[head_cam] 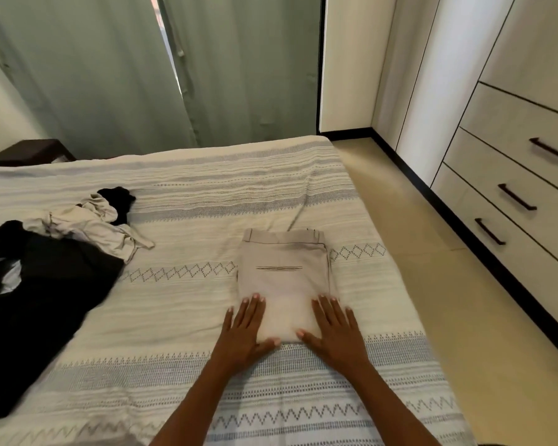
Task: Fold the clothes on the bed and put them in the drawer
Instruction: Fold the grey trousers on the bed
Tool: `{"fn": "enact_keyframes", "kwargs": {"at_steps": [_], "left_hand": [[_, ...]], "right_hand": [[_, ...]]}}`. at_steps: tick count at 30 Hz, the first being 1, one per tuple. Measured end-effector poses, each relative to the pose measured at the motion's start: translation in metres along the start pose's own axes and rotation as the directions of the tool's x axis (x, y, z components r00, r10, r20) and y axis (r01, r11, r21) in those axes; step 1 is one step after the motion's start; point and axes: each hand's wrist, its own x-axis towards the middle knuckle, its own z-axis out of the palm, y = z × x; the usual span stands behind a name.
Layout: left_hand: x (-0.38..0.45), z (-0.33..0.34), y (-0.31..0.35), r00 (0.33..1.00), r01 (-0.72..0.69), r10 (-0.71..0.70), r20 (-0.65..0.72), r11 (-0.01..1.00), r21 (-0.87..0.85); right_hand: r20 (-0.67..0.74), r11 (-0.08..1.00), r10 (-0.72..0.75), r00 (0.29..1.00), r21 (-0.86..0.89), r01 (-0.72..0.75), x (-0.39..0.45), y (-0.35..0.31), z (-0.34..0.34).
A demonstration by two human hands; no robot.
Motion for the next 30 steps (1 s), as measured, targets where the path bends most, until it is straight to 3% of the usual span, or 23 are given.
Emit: {"fn": "enact_keyframes", "kwargs": {"at_steps": [3, 8, 15, 20, 22, 24, 26, 30], "left_hand": [[-0.007, -0.004, 0.003, 1.0, -0.021, 0.021, -0.019, 1.0, 0.017], [-0.029, -0.001, 0.003, 0.965, -0.114, 0.132, -0.227, 0.989, 0.089], [-0.022, -0.01, 0.017, 0.99, -0.024, 0.038, -0.136, 0.994, 0.103], [-0.013, -0.031, 0.021, 0.978, 0.001, 0.011, -0.206, 0.998, 0.056], [-0.018, -0.032, 0.015, 0.967, -0.074, 0.068, -0.247, 0.997, -0.017], [-0.027, -0.036, 0.013, 0.961, -0.121, 0.066, -0.268, 0.973, -0.194], [-0.048, -0.049, 0.022, 0.974, -0.069, -0.03, -0.225, 0.905, -0.419], [-0.088, -0.053, 0.03, 0.967, 0.074, -0.216, -0.134, 0.744, -0.664]], "right_hand": [[0.04, 1.0, 0.002, 0.999, -0.014, -0.002, -0.012, 0.012, -0.004], [-0.072, 1.0, 0.01, 0.997, -0.002, -0.01, -0.027, 0.013, -0.001], [-0.046, 0.998, 0.058, 0.997, -0.012, -0.058, -0.022, 0.007, -0.002], [-0.038, 0.985, 0.068, 0.997, 0.163, -0.061, -0.02, 0.011, -0.019], [-0.167, 0.956, 0.076, 0.983, 0.292, -0.024, -0.025, 0.019, -0.025], [-0.227, 0.921, 0.082, 0.97, 0.39, 0.014, -0.038, 0.022, -0.039], [-0.214, 0.875, 0.083, 0.973, 0.483, 0.032, -0.055, 0.021, -0.052], [-0.024, 0.568, 0.23, 0.973, 0.815, -0.114, -0.088, 0.007, -0.074]]}}
